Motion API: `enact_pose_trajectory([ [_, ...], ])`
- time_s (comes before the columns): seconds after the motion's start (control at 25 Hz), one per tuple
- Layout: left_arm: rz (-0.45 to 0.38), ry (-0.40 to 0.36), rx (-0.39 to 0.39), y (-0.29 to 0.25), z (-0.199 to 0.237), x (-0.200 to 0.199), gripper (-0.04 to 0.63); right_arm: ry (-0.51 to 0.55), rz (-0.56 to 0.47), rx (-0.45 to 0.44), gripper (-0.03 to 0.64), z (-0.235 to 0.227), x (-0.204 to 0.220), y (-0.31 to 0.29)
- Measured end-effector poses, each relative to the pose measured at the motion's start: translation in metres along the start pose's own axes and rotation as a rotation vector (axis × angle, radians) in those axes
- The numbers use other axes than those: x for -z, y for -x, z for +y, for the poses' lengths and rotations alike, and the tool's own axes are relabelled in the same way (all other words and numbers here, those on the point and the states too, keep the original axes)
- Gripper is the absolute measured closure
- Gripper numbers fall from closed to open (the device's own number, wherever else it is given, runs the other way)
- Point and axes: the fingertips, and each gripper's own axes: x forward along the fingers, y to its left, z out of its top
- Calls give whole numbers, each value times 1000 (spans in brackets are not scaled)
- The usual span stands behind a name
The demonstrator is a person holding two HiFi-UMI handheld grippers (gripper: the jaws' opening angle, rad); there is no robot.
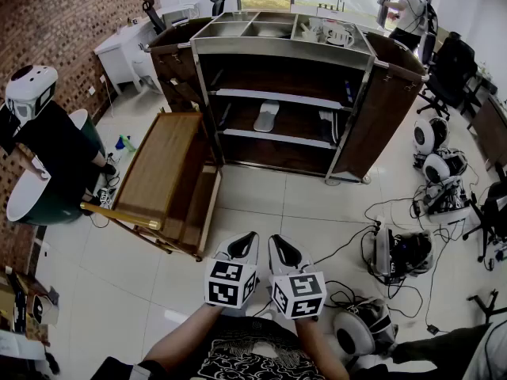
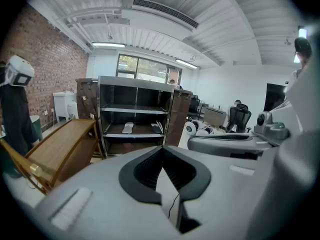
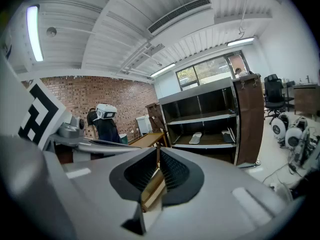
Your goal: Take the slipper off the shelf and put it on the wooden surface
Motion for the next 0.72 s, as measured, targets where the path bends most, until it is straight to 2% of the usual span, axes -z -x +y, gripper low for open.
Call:
enact_pose_trajectory([
  [0.48,-11,0,-6,-79,42,-39,591,22,18,-16,607,-45,-24,-84],
  [0.72,-1,5,4,-124,90,-77,591,27,59,-11,609,-59,-49,-151],
])
